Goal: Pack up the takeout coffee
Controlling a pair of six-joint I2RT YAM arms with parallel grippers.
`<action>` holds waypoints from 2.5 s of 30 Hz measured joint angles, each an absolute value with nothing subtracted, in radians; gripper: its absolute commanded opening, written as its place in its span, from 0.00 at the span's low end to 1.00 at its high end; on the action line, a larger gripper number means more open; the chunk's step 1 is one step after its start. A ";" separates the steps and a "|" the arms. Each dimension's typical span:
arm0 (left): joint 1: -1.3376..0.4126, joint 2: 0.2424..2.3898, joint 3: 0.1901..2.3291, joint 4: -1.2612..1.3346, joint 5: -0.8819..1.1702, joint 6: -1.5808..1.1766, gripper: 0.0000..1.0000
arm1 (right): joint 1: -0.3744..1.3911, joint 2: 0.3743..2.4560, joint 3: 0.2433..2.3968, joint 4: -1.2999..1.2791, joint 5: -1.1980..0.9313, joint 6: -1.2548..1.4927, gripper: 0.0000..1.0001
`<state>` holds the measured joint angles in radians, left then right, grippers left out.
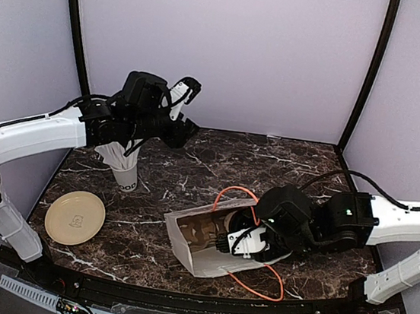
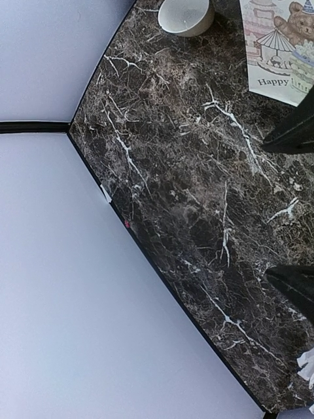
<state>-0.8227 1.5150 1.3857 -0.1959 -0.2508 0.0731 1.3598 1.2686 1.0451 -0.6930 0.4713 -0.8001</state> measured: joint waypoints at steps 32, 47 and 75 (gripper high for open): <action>-0.812 1.538 1.371 -0.176 -0.241 0.087 0.60 | 1.361 1.310 0.971 -0.532 0.503 -0.796 0.49; -0.783 1.539 1.332 -0.138 -0.202 0.087 0.60 | 1.353 1.366 0.945 -0.454 0.536 -0.811 0.49; -0.709 1.361 1.155 -0.125 -0.180 0.086 0.60 | 1.091 1.800 1.631 -1.023 0.093 -0.758 0.45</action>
